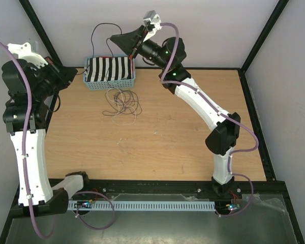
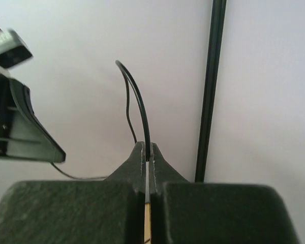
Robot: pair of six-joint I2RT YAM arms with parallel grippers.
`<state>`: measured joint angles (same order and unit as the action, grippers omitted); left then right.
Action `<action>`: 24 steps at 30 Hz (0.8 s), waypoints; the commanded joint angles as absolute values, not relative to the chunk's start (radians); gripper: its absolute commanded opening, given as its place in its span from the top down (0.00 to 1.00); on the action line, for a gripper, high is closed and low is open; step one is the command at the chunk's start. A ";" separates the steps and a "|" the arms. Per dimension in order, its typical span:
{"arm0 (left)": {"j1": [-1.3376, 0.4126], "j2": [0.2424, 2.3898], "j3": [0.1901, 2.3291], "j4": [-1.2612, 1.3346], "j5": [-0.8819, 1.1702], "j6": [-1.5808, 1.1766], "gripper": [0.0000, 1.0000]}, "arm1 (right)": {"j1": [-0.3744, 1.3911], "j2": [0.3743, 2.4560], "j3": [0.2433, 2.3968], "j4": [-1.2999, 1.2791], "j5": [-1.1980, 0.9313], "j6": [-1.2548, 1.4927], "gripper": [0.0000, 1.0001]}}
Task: Zip-tie the wires
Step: Pick up the cable at the center of the board.
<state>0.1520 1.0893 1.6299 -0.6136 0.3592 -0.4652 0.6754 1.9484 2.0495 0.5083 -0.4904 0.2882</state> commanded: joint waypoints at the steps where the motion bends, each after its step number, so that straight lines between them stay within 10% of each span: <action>1: 0.163 1.071 1.618 -0.599 0.351 -0.476 1.00 | 0.666 2.017 2.136 0.680 -0.513 0.395 1.00; 13: 0.172 1.081 1.633 -0.597 0.347 -0.476 1.00 | 0.637 2.053 2.231 0.604 -0.521 0.422 1.00; 24: 0.185 1.095 1.725 -0.597 0.379 -0.488 1.00 | 0.632 1.860 1.694 0.490 -0.556 0.291 1.00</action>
<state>0.1783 1.0920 1.6459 -0.6170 0.3592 -0.4755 0.6323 1.9160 1.8156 0.5175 -0.5205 0.3328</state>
